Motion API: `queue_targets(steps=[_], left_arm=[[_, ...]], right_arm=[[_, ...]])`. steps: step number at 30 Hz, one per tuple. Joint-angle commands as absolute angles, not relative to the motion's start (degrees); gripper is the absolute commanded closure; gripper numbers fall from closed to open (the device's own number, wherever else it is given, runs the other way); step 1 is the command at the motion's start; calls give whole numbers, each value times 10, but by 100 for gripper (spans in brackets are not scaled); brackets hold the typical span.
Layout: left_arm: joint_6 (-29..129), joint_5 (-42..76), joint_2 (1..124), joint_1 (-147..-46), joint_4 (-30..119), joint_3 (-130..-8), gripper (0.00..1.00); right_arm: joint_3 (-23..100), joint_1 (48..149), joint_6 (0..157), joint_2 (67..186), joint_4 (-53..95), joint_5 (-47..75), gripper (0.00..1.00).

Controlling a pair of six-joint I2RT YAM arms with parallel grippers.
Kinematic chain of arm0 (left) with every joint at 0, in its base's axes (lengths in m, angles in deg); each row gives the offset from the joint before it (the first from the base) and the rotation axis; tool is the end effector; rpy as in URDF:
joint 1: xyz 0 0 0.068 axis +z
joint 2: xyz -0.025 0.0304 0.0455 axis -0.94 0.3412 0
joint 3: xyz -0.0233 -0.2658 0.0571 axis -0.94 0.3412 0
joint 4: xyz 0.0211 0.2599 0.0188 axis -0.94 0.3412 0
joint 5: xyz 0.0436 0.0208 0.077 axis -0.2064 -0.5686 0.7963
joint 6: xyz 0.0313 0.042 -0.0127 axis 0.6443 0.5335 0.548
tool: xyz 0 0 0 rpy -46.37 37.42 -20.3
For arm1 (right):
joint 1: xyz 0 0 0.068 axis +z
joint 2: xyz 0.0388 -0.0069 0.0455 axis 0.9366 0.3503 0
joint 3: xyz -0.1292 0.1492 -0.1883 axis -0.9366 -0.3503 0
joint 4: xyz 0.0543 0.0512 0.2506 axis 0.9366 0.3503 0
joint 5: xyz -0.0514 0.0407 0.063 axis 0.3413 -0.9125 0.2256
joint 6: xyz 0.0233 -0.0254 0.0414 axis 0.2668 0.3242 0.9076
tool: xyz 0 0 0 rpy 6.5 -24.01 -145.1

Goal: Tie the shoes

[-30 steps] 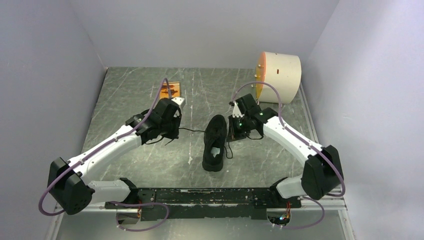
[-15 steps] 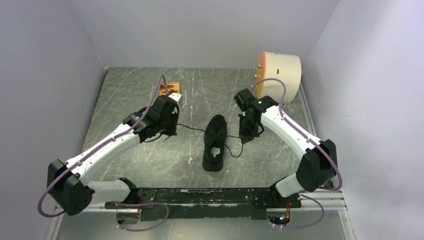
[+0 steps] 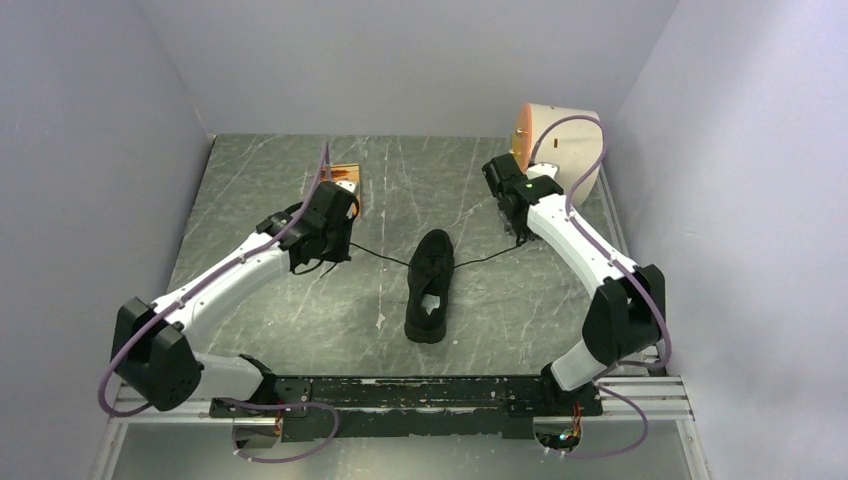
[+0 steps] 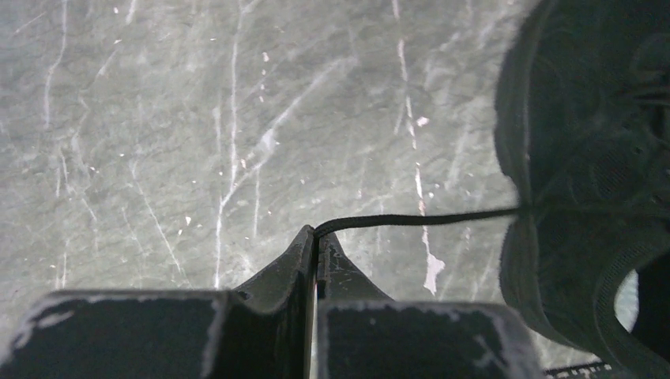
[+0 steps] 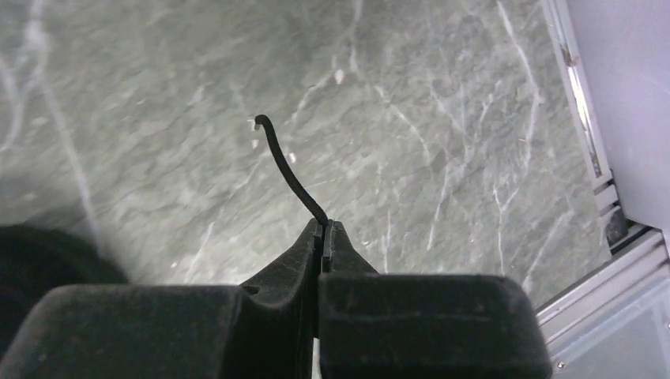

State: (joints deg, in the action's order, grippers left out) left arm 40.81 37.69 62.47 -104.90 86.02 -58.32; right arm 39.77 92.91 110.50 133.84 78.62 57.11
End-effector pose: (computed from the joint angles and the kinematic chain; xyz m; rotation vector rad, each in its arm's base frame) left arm 0.2255 -0.1475 0.2823 0.2187 2.4592 -0.1419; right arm 0.2837 0.1003 0.2920 0.4743 2.4448 -0.4573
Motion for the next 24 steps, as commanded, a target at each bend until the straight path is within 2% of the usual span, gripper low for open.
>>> queue_targets(steps=[1,4,9,16,24], left_arm=[[398,416,667,-1031,880,-624,95],[385,437,692,-1022,911,-623,95],[371,422,699,-978,917,-564,95],[355,389,716,-920,920,-508,95],[344,469,698,-841,952,-535,95]], right_arm=[[374,905,1153,1373,777,644,100],[342,875,1223,1384,826,669,100],[242,825,1220,1371,753,622,100],[177,808,1227,1356,713,566,100],[155,801,1212,1355,683,555,100]])
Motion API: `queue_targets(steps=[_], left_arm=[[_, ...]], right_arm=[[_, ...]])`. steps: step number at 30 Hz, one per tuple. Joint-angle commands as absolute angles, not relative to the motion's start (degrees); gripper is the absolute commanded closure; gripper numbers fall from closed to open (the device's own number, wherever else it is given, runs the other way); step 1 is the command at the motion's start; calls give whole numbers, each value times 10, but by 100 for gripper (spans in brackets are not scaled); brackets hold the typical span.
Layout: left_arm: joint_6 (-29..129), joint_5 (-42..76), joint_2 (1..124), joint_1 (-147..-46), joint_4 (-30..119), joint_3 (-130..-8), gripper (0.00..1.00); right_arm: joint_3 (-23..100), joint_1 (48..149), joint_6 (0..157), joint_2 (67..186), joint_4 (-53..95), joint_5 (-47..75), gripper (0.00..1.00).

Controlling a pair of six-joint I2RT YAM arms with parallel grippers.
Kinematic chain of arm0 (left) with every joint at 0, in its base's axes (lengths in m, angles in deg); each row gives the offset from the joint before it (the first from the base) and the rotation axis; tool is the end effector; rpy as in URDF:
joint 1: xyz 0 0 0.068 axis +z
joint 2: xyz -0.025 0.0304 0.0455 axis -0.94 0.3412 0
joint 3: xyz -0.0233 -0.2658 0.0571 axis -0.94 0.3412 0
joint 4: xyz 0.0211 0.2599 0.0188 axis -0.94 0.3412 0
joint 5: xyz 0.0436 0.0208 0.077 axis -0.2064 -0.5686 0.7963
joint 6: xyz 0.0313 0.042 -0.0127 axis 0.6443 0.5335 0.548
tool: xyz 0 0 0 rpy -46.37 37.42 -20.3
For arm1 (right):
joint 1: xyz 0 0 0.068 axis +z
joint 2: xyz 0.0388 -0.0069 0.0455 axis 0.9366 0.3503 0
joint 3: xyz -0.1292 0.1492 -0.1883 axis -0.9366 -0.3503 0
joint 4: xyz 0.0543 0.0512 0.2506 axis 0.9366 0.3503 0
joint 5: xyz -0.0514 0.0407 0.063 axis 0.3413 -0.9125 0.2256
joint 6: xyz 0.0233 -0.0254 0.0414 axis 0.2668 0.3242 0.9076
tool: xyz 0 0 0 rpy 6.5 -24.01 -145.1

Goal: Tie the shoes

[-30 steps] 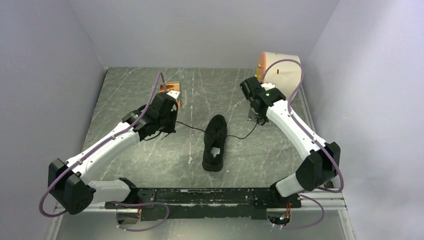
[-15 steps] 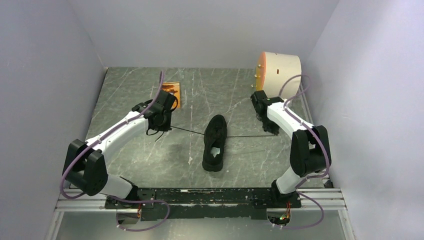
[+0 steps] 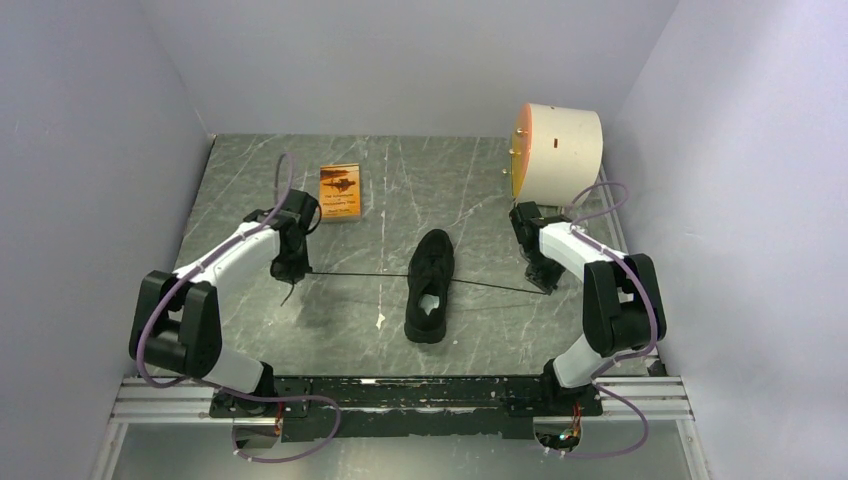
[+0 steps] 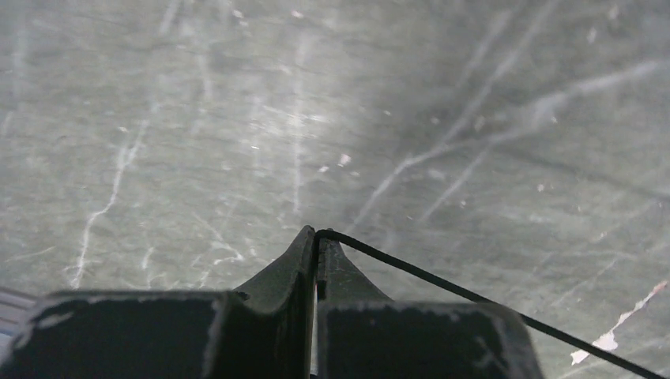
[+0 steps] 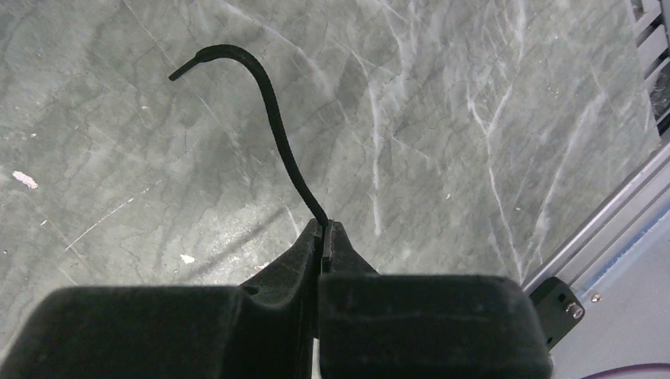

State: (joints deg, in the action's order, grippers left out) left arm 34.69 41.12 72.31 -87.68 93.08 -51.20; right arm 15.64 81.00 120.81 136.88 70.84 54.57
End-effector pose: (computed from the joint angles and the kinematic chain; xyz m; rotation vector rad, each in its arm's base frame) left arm 0.2526 -0.0699 0.1980 -0.2646 2.8044 0.2469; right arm 0.2561 0.0323 0.1684 0.8917 2.6024 -0.6978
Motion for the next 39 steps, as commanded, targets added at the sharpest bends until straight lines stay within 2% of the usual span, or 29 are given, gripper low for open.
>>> queue_targets(steps=[1,5,10,11,12,13,14,16,17,20,24,28,33,37,39], left_arm=[[348,473,696,-837,951,-537,95],[360,408,689,-835,920,-519,95],[356,349,668,-836,905,-498,94],[356,347,662,-835,907,-501,78],[353,351,651,-836,909,-505,57],[346,364,639,-836,915,-512,30],[338,380,626,-836,925,-522,16],[346,399,613,-837,935,-544,8],[360,393,612,-838,925,-554,7],[470,280,607,-880,839,-554,8],[667,117,566,-1021,677,-486,9],[798,1,586,-1060,596,-438,12],[836,-14,695,-1064,571,-458,20],[808,-50,738,-1069,497,-445,23],[792,-68,758,-1071,473,-444,28]], right_arm=[[158,802,1212,1353,685,557,100],[165,803,1146,1333,651,503,100],[134,813,1066,1255,604,436,100],[131,814,1058,1242,603,437,100],[129,814,1056,1232,604,434,100],[129,813,1055,1224,602,426,100],[129,813,1054,1219,601,415,100],[133,813,1059,1215,599,385,100],[136,814,1063,1215,599,366,100],[145,813,1065,1215,597,330,100],[151,813,1053,1209,590,293,100],[157,813,1037,1200,594,275,100],[155,813,1024,1179,602,277,100],[146,813,1026,1166,600,277,100],[146,813,1030,1165,603,277,100]])
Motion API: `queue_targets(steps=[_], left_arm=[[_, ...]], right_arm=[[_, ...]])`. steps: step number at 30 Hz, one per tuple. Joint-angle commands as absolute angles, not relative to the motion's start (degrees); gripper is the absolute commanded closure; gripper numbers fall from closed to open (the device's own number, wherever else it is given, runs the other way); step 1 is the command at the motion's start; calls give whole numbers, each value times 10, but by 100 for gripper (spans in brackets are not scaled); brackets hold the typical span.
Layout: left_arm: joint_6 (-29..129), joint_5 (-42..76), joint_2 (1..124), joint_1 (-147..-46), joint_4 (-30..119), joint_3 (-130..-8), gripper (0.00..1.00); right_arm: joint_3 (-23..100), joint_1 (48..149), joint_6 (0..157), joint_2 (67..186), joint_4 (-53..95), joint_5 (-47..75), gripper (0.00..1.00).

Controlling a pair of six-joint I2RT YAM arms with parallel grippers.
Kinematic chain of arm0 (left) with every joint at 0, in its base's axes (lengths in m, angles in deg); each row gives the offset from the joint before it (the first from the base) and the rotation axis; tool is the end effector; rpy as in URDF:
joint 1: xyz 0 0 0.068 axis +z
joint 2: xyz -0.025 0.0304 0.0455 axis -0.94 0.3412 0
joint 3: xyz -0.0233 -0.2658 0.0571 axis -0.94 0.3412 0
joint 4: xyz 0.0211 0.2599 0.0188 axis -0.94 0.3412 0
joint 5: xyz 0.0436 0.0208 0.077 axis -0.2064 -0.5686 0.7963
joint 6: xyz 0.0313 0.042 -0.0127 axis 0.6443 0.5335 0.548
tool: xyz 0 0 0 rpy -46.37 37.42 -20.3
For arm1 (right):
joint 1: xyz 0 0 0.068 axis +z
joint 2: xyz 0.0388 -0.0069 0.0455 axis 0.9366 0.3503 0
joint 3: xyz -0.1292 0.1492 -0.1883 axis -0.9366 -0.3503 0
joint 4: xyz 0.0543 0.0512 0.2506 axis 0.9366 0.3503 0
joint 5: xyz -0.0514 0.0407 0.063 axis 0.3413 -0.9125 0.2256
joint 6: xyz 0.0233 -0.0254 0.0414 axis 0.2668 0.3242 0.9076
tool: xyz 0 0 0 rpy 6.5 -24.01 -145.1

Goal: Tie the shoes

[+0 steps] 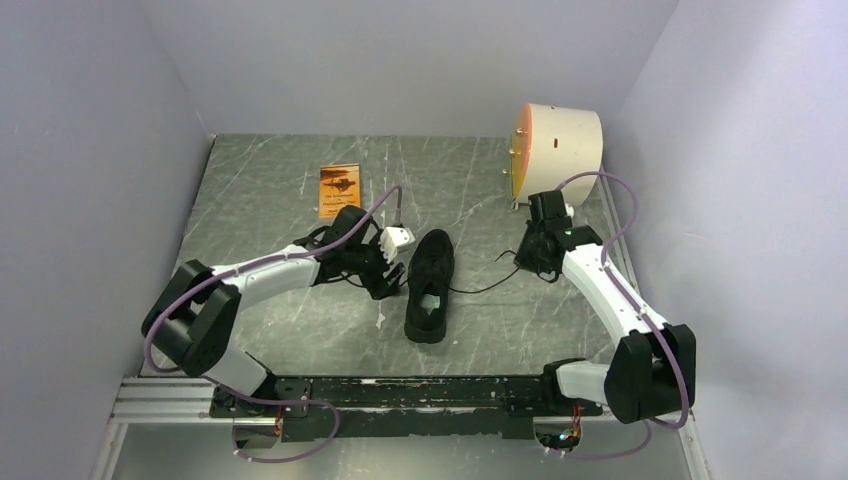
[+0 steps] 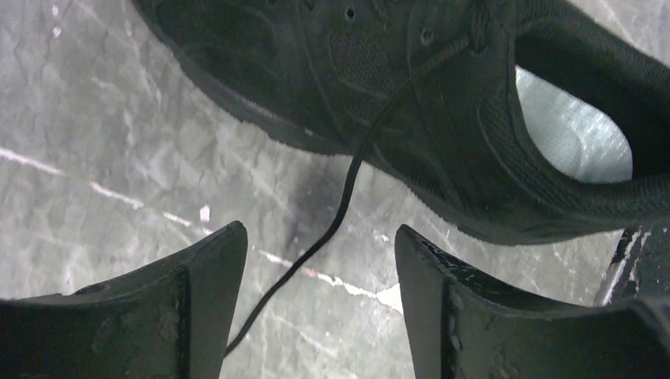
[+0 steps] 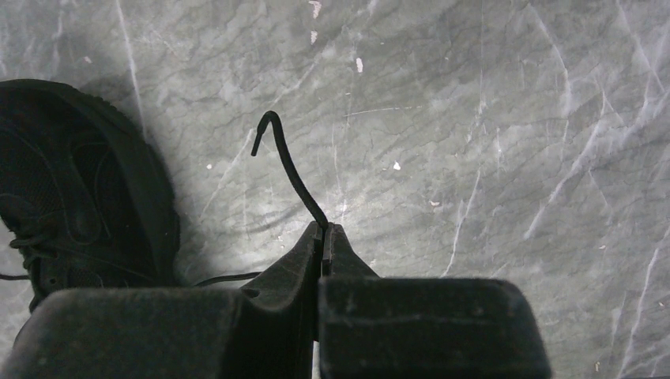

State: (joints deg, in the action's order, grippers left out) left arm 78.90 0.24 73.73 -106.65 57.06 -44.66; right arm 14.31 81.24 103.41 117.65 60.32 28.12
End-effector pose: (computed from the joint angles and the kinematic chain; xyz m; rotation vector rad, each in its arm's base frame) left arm 0.2332 -0.1917 0.1911 1.2818 2.0642 -0.6751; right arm 0.2390 0.0455 0.2398 0.4931 2.5739 0.1092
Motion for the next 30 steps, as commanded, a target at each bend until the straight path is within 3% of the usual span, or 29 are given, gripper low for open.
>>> queue_targets(steps=[1,7,10,16,26,30], left_arm=[[791,-70,768,-1073,472,-446,31],[796,-100,790,-1073,445,-440,43],[798,-101,802,-1073,442,-441,58],[800,-76,794,-1073,441,-450,77],[794,-98,808,-1078,430,-451,75],[803,-63,783,-1078,428,-454,94]], right_arm=[[145,814,1033,1164,604,277,100],[139,813,1047,1151,600,277,100],[138,813,1052,1151,602,277,100],[144,814,1056,1151,605,280,100],[156,813,1049,1163,614,275,100],[160,812,1049,1169,620,275,100]])
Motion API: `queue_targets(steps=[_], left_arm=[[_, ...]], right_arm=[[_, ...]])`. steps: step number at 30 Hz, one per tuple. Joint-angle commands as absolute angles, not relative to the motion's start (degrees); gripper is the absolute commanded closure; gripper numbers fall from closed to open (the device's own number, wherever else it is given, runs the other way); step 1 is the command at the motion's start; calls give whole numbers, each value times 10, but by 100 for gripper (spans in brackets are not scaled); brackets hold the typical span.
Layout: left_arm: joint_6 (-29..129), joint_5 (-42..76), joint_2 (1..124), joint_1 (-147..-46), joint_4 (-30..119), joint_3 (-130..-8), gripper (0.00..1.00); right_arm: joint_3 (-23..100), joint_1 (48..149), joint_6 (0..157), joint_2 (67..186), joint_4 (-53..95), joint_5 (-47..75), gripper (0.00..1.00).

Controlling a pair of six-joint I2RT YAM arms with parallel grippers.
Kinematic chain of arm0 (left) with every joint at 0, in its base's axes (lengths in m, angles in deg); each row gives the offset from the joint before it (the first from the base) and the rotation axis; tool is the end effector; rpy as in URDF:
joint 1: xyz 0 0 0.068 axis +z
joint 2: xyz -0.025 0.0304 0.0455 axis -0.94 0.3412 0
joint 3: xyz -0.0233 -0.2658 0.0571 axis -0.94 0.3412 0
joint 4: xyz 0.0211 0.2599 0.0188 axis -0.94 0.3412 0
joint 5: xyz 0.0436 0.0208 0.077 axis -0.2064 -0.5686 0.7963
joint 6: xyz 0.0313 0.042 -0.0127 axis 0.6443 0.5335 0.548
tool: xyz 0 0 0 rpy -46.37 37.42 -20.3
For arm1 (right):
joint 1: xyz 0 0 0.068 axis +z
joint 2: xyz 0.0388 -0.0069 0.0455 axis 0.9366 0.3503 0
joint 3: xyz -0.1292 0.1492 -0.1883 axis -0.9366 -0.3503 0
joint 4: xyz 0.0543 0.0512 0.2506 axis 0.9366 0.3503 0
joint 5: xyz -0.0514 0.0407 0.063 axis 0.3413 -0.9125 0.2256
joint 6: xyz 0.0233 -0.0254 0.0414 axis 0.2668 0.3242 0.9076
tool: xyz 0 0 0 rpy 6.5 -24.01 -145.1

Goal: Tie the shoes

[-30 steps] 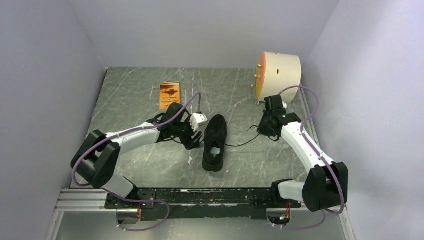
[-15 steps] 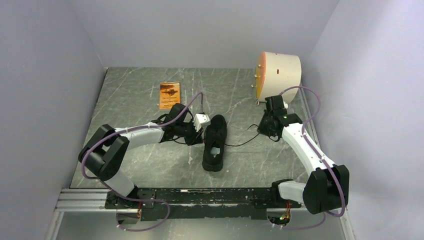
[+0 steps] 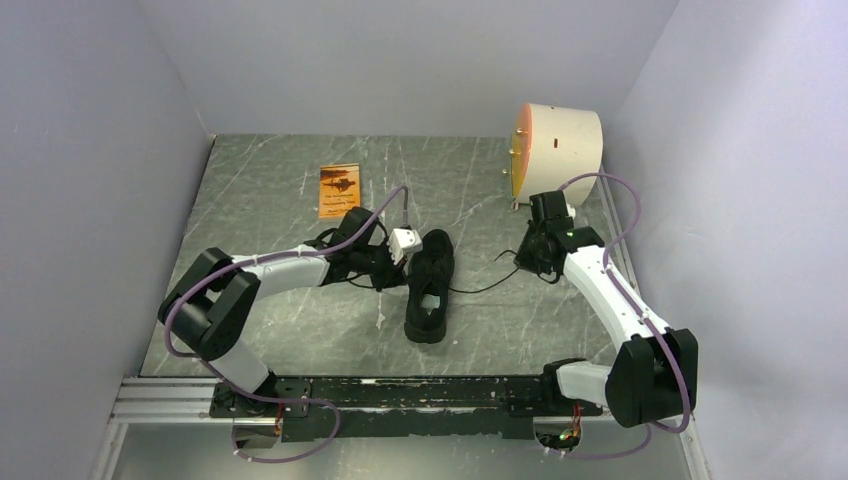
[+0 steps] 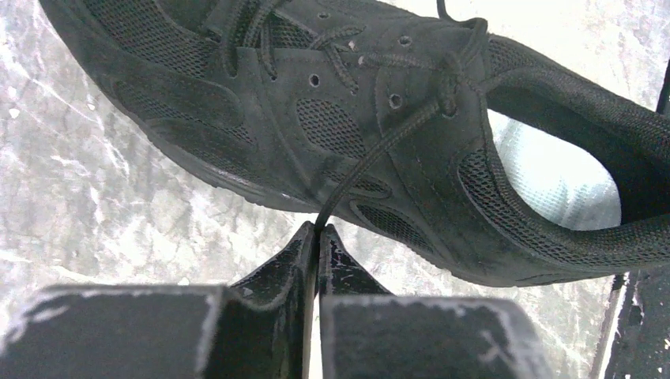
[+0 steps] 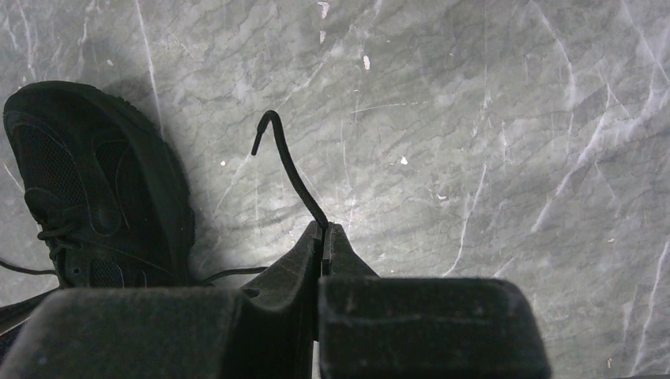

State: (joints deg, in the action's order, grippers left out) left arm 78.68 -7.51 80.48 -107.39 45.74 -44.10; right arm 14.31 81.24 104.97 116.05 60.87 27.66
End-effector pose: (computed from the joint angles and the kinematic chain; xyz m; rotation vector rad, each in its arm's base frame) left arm 0.2436 -0.2099 0.1698 1.3241 1.9410 -0.8387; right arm 0.2346 0.0448 0.2454 0.5240 2.5535 0.1375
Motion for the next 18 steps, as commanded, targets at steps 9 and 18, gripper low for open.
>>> queue_targets(steps=[9,18], left_arm=[[758,9,699,-1099,250,-419,95],[704,-10,711,-1114,139,-378,95]], right_arm=[[255,819,965,1198,556,118,100],[366,884,1002,1348,375,-47,100]])
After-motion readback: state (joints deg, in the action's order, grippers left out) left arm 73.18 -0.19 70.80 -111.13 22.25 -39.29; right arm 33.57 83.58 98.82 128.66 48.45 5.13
